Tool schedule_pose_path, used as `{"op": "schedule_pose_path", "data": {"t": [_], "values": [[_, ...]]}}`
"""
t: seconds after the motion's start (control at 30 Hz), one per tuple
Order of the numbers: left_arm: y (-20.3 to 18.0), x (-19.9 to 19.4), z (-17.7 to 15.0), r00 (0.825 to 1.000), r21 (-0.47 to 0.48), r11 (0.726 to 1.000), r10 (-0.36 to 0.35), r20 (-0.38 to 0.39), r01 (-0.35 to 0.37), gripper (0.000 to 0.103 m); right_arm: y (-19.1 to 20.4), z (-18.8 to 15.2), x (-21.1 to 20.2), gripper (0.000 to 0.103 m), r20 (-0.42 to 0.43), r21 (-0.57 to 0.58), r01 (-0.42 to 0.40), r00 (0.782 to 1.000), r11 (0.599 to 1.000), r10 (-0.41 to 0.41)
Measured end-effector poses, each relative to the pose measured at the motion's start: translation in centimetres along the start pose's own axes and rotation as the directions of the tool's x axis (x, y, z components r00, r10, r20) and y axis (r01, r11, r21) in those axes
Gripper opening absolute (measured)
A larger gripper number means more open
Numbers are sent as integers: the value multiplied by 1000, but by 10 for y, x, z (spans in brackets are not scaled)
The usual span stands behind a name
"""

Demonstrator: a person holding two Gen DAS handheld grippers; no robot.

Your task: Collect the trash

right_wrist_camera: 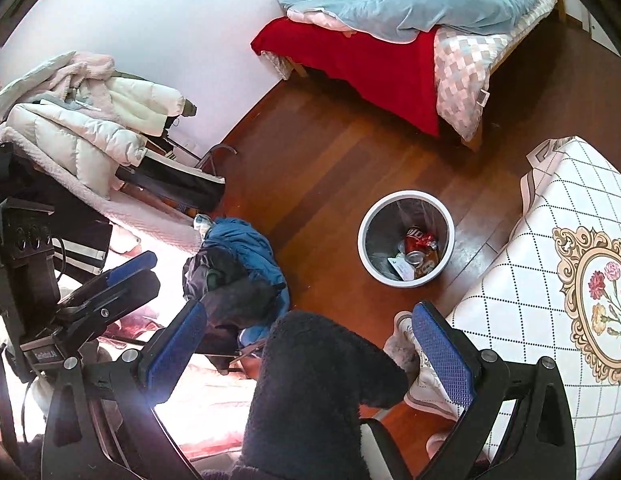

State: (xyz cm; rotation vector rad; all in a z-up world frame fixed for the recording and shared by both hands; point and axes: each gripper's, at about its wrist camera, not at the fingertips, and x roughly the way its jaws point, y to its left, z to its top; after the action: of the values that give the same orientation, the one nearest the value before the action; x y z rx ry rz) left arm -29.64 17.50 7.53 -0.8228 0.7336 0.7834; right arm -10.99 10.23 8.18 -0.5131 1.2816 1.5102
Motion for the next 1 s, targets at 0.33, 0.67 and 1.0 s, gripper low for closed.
{"op": "schedule_pose_path", "data": {"t": [0.33, 0.67, 1.0], "values": [[3, -3, 1, 1000, -11, 1000, 0, -4, 0, 103, 0, 5, 6, 103, -10, 1, 14, 1000, 1000, -14], [1, 3, 2, 1000, -8, 1000, 4, -22, -4, 103, 0, 8, 8, 103, -22, -1, 28, 999, 1000, -28], [0, 5, 2, 1000, -14, 1000, 1, -24, -1, 103, -2, 10, 5, 103, -23, 1, 38, 999, 999, -38]]}}
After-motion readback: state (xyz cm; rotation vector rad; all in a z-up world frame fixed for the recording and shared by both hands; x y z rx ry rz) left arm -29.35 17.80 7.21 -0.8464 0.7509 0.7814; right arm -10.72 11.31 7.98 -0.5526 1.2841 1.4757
